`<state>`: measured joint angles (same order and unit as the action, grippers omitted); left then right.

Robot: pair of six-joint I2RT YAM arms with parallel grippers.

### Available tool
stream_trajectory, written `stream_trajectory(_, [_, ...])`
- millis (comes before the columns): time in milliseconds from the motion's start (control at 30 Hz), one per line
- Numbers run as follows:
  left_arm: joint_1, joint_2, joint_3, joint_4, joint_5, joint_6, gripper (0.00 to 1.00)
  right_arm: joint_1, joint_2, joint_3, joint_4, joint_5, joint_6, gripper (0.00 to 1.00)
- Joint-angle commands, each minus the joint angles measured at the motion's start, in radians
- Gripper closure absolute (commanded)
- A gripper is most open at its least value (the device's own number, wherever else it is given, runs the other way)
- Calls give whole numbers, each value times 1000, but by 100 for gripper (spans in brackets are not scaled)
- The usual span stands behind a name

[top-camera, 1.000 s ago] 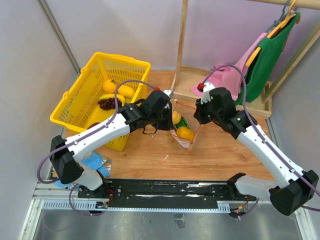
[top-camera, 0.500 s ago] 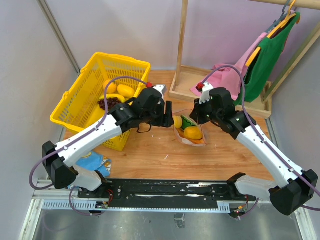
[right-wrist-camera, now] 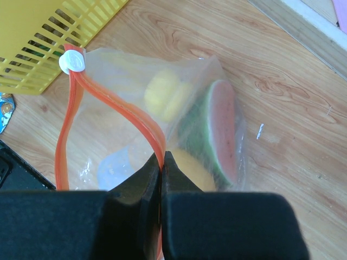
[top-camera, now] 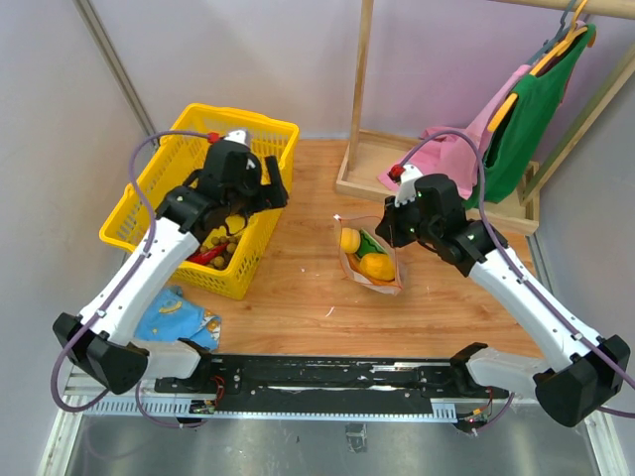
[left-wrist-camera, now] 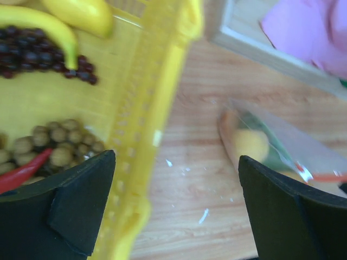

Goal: Place the food in the zip-top bag and seal the zipper
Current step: Adjust the zipper food storage bag at the center of the board, then pick up the fake fruit from the bin.

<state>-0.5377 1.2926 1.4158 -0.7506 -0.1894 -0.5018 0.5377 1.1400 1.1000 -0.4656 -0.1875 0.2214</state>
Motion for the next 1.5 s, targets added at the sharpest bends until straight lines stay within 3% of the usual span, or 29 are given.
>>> stream_trajectory(0, [119, -21, 34, -56, -70, -21, 1, -13, 10, -5, 44, -15, 5, 98])
stream_trajectory(300, [324, 36, 7, -90, -155, -94, 1, -13, 25, 1, 44, -10, -5, 98])
stream_trajectory(667, [484, 165, -139, 10, -21, -117, 3, -13, 38, 0, 44, 11, -14, 98])
stream_trajectory(967, [511, 301, -174, 76, -6, -104, 5, -13, 61, 10, 45, 11, -14, 98])
stream_trajectory(1467, [541, 557, 19, 231, -32, -213, 8, -13, 92, 15, 48, -11, -8, 98])
